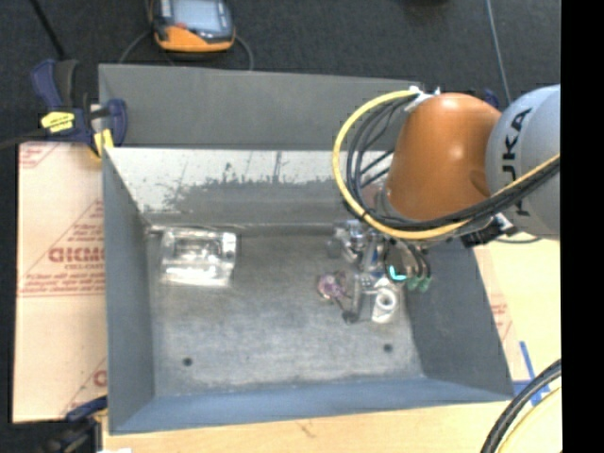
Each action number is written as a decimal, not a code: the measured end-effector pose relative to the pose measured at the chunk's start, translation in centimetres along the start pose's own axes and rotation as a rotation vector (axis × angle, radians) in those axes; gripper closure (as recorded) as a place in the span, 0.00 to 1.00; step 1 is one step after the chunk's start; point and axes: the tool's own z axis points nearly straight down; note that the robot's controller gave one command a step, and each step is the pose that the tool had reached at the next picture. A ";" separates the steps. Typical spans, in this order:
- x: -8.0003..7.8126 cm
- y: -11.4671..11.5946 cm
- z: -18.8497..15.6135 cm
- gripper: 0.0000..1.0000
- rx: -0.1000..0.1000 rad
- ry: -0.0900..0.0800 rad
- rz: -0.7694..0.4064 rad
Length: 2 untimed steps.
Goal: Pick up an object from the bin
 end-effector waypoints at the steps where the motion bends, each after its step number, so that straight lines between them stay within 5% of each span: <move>1: -2.2 -8.5 14.0 0.00 0.002 -0.006 -0.062; 2: -7.8 -10.8 13.6 0.00 0.000 -0.008 -0.178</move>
Offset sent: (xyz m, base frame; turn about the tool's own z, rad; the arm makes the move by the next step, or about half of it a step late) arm 0.0216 -0.0810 -0.1376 -0.0662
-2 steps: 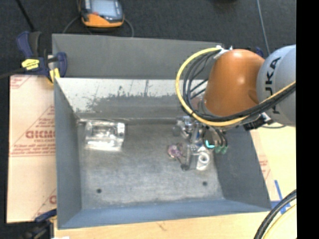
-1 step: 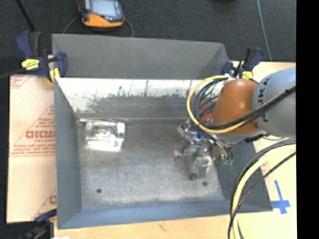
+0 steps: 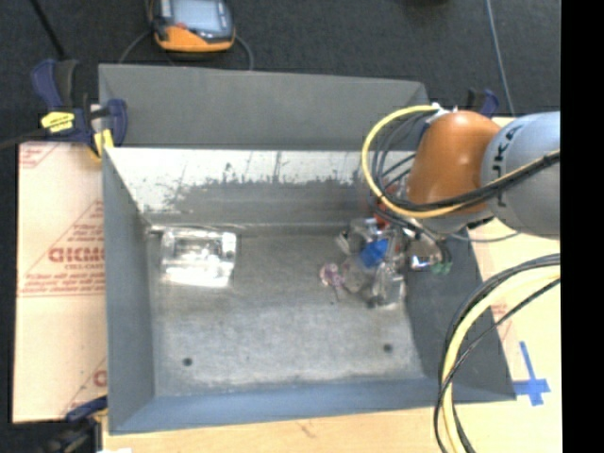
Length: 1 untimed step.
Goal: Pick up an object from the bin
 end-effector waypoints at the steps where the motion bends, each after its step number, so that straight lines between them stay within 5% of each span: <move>1: -0.6 3.2 0.0 0.00 0.000 -0.001 0.057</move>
Offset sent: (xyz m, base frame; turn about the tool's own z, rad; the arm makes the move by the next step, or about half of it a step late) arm -0.0013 0.0330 -0.0018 0.0575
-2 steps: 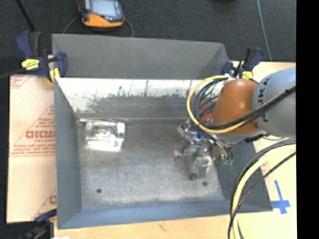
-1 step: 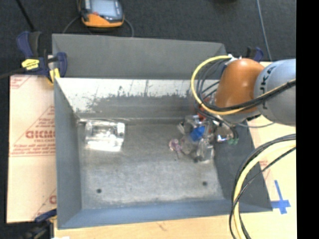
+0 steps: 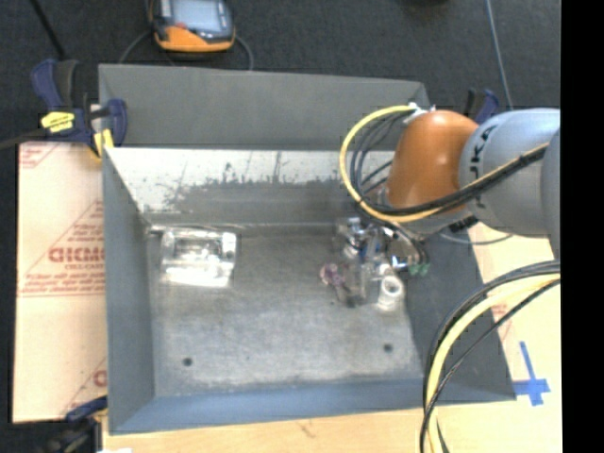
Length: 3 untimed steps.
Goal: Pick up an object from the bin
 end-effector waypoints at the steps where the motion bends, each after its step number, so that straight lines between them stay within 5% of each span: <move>1: -0.2 -0.1 -0.2 0.00 0.000 -0.004 0.001; 2: -0.4 -0.2 -0.3 0.00 0.000 -0.004 0.003; 3: -0.3 -0.2 -0.3 1.00 0.000 -0.004 0.004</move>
Offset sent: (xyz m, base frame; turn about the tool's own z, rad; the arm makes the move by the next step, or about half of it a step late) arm 0.0000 0.0000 0.0000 0.0000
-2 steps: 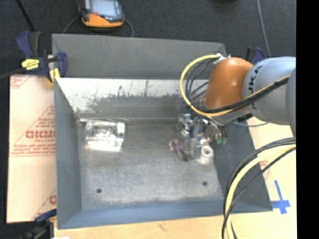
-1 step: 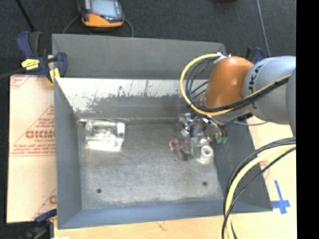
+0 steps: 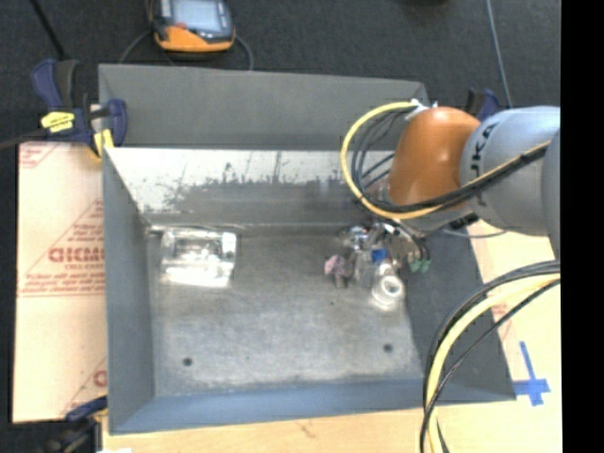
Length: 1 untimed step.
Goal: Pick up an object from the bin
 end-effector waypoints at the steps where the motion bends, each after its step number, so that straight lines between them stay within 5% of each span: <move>1: -0.3 -0.1 -4.1 1.00 0.002 -0.003 0.002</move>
Offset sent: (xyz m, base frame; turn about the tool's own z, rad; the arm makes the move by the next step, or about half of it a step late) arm 0.0001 0.0001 0.0368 0.0000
